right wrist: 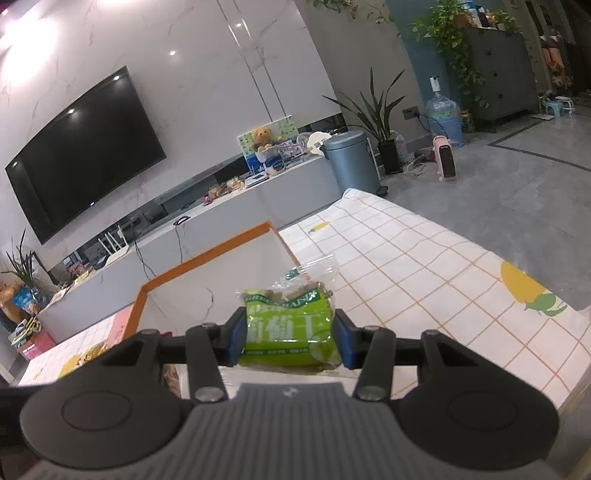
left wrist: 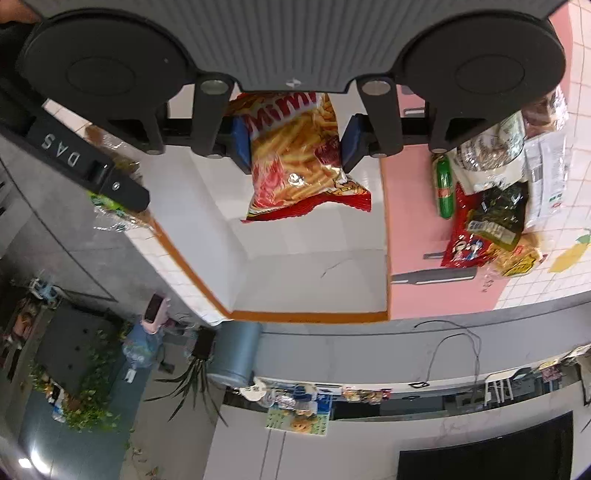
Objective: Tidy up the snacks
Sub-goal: 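Carry both bags into the orange box and open both grippers to drop them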
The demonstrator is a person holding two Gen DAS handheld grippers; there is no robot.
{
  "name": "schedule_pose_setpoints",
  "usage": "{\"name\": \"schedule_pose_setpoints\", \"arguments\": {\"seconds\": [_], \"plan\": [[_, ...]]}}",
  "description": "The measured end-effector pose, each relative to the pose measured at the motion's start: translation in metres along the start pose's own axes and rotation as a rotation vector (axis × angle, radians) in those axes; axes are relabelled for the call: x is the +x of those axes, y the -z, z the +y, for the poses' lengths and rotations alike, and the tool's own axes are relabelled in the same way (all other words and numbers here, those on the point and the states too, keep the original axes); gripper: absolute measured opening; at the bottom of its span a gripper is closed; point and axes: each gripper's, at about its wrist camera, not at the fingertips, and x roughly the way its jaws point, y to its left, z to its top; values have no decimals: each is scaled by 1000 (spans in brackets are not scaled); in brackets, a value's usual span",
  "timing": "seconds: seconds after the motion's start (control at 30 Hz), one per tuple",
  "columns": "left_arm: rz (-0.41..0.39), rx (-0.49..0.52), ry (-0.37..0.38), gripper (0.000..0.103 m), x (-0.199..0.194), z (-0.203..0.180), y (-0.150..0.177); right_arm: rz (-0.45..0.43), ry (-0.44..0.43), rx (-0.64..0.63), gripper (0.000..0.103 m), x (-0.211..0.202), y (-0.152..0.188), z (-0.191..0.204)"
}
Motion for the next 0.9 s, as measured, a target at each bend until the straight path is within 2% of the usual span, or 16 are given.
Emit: {"name": "schedule_pose_setpoints", "arguments": {"seconds": [0.07, 0.17, 0.3, 0.5, 0.57, 0.7, 0.9], "plan": [[10, -15, 10, 83, -3, 2, 2, 18, 4, 8, 47, 4, 0, -2], [0, -42, 25, 86, -12, 6, 2, 26, 7, 15, 47, 3, 2, -1], [-14, -62, 41, 86, -27, 10, 0, 44, 11, -21, 47, 4, 3, 4], [-67, -97, 66, 88, -57, 30, -3, 72, -86, -130, 48, 9, 10, 24], [-83, -111, 52, 88, -63, 39, -1, 121, -115, -142, 48, 16, 13, 28], [-75, -122, -5, 88, -62, 57, 2, 166, -67, -244, 48, 25, 21, 44], [-38, -155, -33, 88, -56, 82, 9, 194, -60, -244, 49, 26, 22, 50]]}}
